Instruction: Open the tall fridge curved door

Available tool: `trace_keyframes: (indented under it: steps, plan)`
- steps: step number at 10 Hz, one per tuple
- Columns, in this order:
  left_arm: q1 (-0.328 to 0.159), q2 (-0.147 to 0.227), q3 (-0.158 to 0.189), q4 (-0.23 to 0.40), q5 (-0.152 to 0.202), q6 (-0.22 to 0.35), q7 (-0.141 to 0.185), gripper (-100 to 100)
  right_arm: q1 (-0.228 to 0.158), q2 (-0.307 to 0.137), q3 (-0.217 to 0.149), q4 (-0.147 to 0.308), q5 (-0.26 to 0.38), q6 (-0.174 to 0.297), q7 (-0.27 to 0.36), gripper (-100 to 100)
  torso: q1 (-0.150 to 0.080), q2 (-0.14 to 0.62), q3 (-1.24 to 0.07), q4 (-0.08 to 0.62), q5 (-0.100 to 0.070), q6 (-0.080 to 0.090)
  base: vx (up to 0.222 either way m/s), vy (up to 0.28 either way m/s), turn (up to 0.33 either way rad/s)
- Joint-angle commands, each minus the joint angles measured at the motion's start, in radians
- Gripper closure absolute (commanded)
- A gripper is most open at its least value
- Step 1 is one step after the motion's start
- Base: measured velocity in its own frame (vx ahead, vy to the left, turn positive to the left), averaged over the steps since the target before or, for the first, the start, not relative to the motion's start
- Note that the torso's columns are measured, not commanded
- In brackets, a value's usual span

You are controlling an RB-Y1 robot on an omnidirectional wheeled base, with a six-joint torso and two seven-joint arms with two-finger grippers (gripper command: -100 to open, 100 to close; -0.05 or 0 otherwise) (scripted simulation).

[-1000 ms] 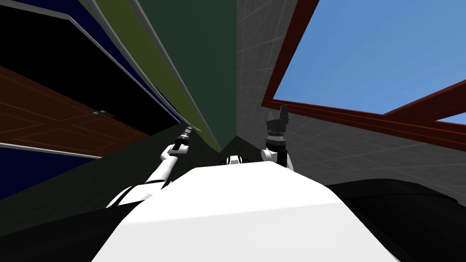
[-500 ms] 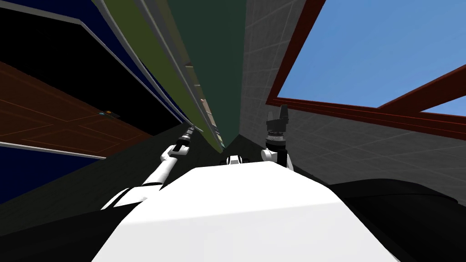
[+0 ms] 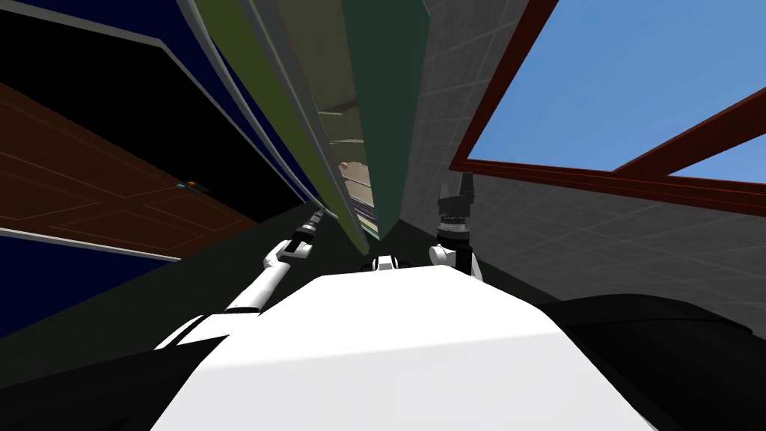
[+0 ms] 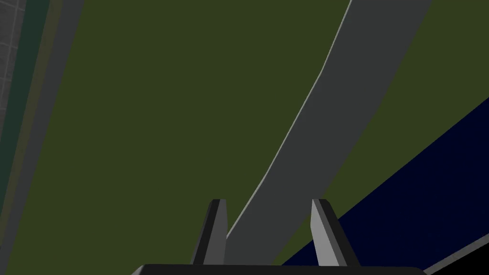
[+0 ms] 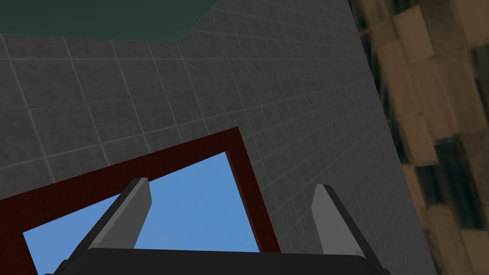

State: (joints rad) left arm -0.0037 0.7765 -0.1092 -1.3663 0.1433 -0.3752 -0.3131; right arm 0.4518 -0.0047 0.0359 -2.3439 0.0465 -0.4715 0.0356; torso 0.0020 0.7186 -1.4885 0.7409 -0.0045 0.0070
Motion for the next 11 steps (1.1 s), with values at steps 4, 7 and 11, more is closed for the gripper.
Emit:
trace_keyframes:
  steps: [4, 7, 11]
  plan:
    - [0.020, 0.060, -0.044, -0.073, 0.023, -0.034, 0.032, 100, 0.000, 0.000, 0.000, 0.000, 0.000, 0.000, 0.000, 0, 0.002, 0.009, 0.006, 0.000, 0.002, -0.003, -0.091, 0.299, -0.049]
    - [0.037, 0.069, -0.064, -0.094, 0.025, -0.040, 0.035, 100, 0.000, 0.000, 0.000, 0.000, 0.000, 0.000, 0.000, 0, -0.004, 0.016, 0.011, -0.001, 0.003, -0.005, -0.082, 0.205, -0.032]
    - [0.070, 0.120, -0.117, -0.161, 0.034, -0.094, 0.039, 100, 0.000, 0.000, 0.000, 0.000, 0.000, 0.000, 0.000, 0, 0.005, 0.017, 0.011, -0.001, 0.006, -0.007, -0.018, 0.299, -0.028]
